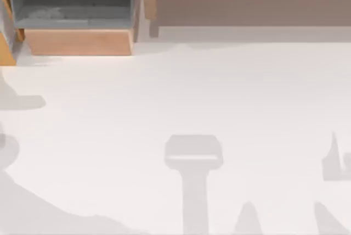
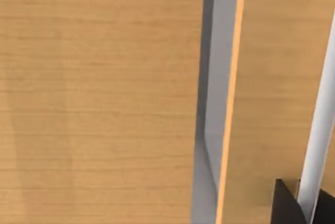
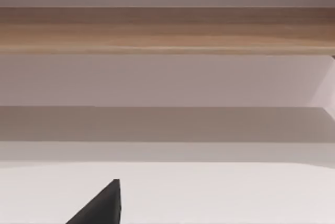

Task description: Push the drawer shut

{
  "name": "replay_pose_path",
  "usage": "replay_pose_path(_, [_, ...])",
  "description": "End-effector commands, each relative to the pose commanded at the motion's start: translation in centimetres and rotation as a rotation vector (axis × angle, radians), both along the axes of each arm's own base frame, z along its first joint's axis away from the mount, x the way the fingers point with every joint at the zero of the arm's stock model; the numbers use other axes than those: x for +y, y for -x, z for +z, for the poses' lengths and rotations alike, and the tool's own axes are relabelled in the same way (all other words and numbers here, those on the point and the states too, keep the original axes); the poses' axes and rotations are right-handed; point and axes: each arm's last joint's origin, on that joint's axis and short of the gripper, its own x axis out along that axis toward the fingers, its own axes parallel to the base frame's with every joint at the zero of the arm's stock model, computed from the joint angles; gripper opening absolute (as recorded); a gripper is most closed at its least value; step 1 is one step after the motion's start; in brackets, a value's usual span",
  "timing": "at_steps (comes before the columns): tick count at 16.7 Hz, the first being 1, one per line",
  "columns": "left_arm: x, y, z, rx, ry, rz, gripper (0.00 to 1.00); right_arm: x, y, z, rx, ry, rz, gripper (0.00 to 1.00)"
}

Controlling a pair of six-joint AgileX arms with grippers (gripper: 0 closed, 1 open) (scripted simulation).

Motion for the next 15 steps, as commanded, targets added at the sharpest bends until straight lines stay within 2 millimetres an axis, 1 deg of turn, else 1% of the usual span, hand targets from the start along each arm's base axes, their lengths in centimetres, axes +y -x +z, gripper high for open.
replay_pose_path(2, [0.0,-0.4,0.0,0.0,0.0,0.0,0.0,0.0,0.0,0.0,0.0,0.0,0.0,1.0])
replay_pose_path(5, [0.1,-0.2,0.0,0.003,0.002,0.003,0.0,0.0,0.0,0.0,0.0,0.0,0.0,1.0])
replay_pose_path(7, [0.2,-0.6,0.0,0.002,0.001,0.005,0.0,0.0,0.0,0.0,0.0,0.0,0.0,1.0])
replay_pose_path(9, [0.2,-1.6,0.0,0.001,0.0,0.006,0.0,0.0,0.0,0.0,0.0,0.0,0.0,1.0])
replay_pose_path(15, [0.0,-5.9,0.0,0.003,0.002,0.003,0.0,0.0,0.0,0.0,0.0,0.0,0.0,1.0])
